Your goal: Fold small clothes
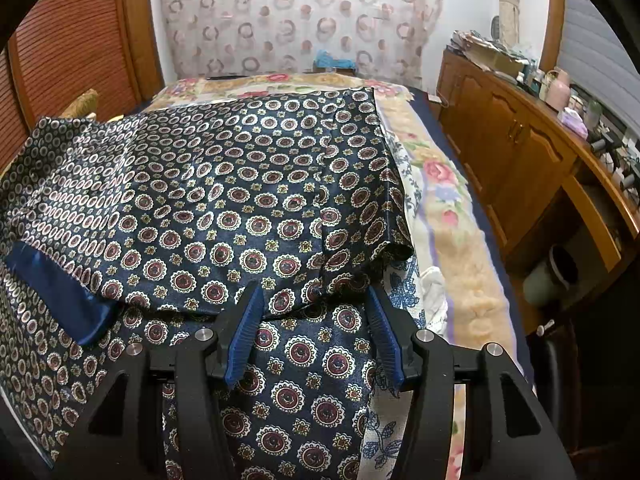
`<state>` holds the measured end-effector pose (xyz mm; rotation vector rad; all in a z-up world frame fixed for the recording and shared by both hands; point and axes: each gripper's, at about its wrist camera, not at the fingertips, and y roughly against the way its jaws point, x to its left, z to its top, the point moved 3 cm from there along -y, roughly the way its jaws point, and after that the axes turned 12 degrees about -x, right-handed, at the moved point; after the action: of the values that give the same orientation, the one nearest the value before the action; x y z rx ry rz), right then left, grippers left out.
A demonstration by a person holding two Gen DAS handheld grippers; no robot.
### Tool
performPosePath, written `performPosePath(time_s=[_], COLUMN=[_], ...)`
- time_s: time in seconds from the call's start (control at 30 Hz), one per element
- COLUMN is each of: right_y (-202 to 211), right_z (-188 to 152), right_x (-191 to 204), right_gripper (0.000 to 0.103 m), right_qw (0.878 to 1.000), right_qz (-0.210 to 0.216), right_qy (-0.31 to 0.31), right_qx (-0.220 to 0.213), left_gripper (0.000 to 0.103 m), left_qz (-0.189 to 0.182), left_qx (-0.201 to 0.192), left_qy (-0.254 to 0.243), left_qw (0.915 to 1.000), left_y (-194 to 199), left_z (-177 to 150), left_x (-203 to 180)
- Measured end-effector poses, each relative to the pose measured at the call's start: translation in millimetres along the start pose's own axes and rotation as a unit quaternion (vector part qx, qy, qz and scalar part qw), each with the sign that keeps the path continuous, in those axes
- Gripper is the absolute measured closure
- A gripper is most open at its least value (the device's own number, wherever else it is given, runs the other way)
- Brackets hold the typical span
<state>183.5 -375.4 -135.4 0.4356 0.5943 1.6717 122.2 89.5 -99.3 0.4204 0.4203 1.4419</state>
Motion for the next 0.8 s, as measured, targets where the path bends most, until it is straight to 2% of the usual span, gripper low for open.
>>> performPosePath(time_s=[0.37,0.4,0.47,0.6,0.8], right_y=[0.0,0.1,0.1,2.5,7.4], right_z=[-0.2,-0.3,-0.3,3.8,17.8], right_x=[0.1,0.1,0.1,-4.0,-23.6], right_gripper=[0.049,0.049,0.049,0.049,0.048], right_qw=[1.0,1.0,1.0,1.0,0.999], right_qz=[0.0,0.0,0.001,0.013,-0.002], right_qy=[0.0,0.0,-0.001,-0.012,-0.039], right_qx=[0.0,0.0,0.0,-0.006,-0.026], left_gripper=[0.094,0.101,0.103,0.103,0.103], left_qz=[-0.002,-0.005,-0.025,-0.035,-0.051], left_qx=[0.002,0.0,-0.003,-0.02,-0.038], left_qy=[-0.023,-0.024,-0.013,-0.004,0.001], left_qw=[0.9997,0.9997,0.9996,0.9992,0.9979], left_y=[-17.1,-16.5,-14.1,-3.6,12.3], left_z=[4.4,4.4,5.5,10.5,16.8], left_x=[-6.4,-7.6,-7.9,-8.4,-15.3])
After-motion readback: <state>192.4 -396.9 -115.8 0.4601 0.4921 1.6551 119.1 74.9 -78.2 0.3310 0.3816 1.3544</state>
